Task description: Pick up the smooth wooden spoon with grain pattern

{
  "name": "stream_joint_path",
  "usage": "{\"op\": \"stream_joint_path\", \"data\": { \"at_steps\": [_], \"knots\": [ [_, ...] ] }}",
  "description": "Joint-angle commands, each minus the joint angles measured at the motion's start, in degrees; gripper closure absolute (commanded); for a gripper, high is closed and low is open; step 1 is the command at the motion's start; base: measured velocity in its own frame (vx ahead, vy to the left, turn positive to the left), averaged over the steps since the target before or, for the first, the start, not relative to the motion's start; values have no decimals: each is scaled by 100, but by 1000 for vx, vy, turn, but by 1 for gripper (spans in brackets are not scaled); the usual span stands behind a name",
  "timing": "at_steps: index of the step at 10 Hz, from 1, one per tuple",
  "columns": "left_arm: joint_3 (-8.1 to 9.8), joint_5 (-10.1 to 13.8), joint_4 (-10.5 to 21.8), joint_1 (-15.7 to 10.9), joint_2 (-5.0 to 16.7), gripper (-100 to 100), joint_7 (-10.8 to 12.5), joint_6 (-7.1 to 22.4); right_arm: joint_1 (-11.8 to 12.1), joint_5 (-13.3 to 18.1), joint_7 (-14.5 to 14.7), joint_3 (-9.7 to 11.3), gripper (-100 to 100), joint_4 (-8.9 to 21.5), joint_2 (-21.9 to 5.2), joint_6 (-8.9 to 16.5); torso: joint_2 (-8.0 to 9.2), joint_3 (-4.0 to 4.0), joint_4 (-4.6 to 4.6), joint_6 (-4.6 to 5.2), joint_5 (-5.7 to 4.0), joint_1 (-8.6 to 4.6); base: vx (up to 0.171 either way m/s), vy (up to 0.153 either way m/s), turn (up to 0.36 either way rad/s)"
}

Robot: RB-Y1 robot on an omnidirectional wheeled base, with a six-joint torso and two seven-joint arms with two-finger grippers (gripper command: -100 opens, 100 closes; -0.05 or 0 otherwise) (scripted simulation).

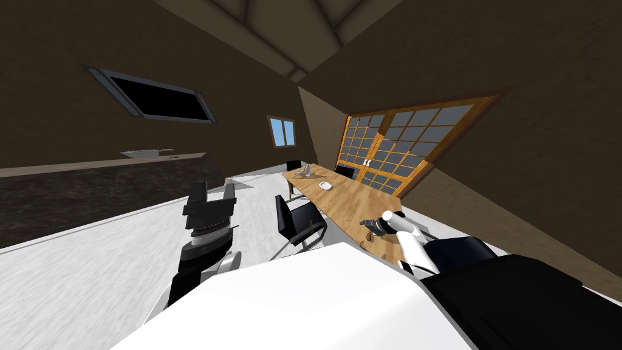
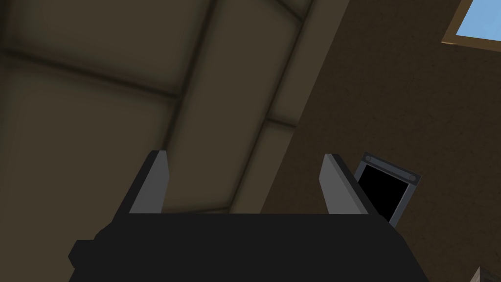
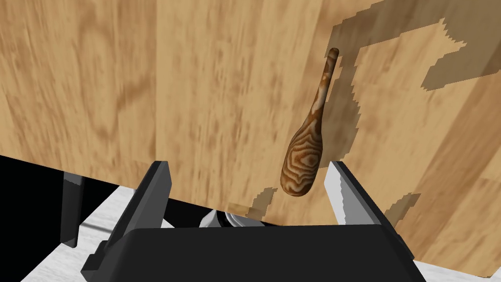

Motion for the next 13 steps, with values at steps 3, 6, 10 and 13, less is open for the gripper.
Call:
{"op": "stream_joint_path", "data": {
  "at_steps": [3, 6, 10, 13],
  "knots": [
    [0, 0, 0, 0, 0, 0, 0, 0, 18, 4, -7, 2, -100, -23, 21, -4, 0, 0, 0, 0, 0, -2, 0, -8, 1],
    [0, 0, 0, 0, 0, 0, 0, 0, 39, 1, -26, 2, -100, 6, 44, 16, 0, 0, 0, 0, 0, -2, 0, -3, 0],
    [0, 0, 0, 0, 0, 0, 0, 0, 39, 1, -26, 2, -100, 6, 44, 16, -1, 0, 0, 1, 0, -1, 1, -6, 8],
    [0, 0, 0, 0, 0, 0, 0, 0, 60, -2, -43, 1, -100, 34, 65, 35, 0, 0, 0, 0, 0, -2, -1, -2, -14]
  ]
}}
